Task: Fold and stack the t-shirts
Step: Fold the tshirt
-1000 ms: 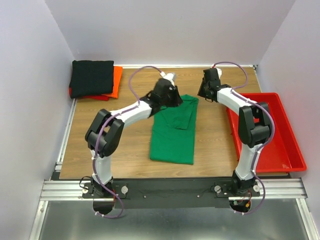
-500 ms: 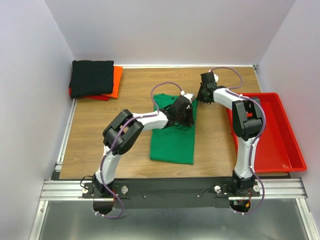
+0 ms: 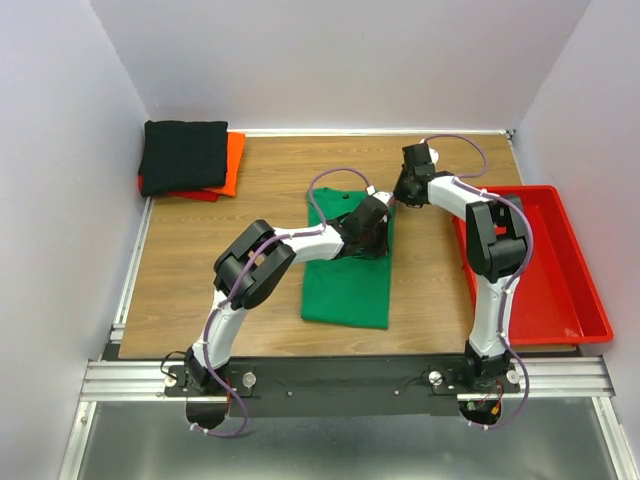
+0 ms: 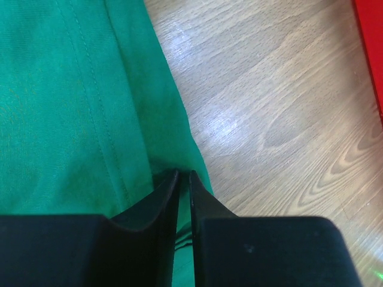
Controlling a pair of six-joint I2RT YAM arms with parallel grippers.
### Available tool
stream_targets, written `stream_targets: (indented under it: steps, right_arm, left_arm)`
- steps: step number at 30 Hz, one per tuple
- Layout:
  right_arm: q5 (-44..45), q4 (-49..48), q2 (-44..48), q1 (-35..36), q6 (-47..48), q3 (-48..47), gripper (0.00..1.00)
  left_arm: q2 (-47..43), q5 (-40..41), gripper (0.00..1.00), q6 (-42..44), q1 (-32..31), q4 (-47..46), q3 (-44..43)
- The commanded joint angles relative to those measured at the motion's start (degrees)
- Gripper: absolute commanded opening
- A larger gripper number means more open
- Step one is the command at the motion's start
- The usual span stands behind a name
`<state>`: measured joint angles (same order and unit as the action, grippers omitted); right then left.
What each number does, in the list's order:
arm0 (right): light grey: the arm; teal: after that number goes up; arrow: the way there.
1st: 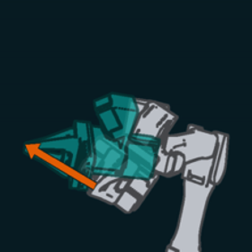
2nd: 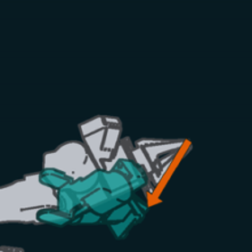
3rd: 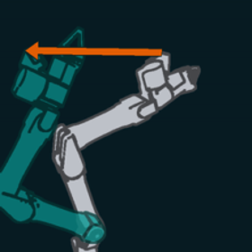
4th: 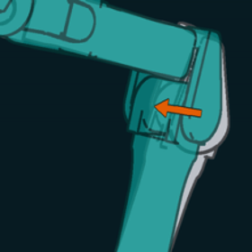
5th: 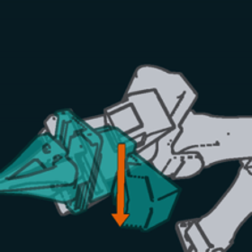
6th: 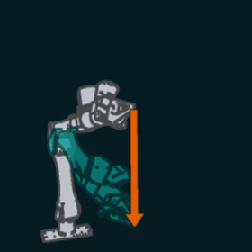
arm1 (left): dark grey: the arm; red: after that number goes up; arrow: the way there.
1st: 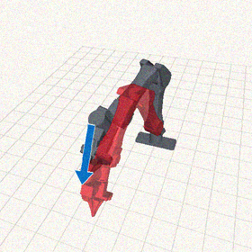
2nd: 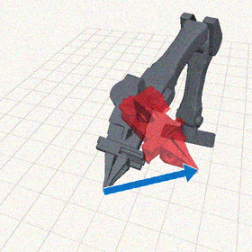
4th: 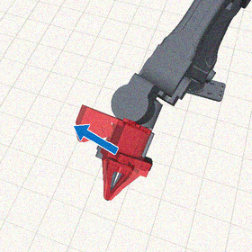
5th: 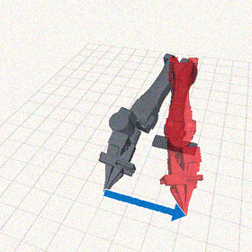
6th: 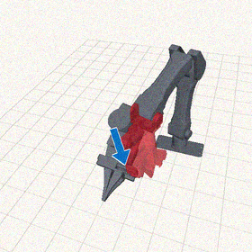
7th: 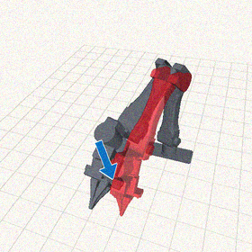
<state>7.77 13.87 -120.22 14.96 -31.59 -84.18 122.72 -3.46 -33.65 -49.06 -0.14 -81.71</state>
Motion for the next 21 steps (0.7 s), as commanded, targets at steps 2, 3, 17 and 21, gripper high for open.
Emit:
stream_targets:
  steps: [2,3,17,21]
  right_arm:
    - [0.0,0.7,3.2,0.2,-2.6,1.9,0.34]
    - [0.4,0.5,3.8,0.2,-2.9,2.5,0.34]
    - [-2.5,-1.6,3.5,0.2,-4.7,3.1,0.35]
    - [-3.3,-2.3,1.8,0.2,-5.1,2.8,0.35]
  left_arm:
    - [2.6,1.3,0.18,0.5,-1.0,3.2,0.1]
    - [2.7,1.2,0.18,0.5,-1.1,3.2,0.1]
    - [3.3,0.4,0.17,0.6,-1.2,3.0,1.0]
    - [3.7,0.2,0.17,0.7,-1.3,3.0,1.2]
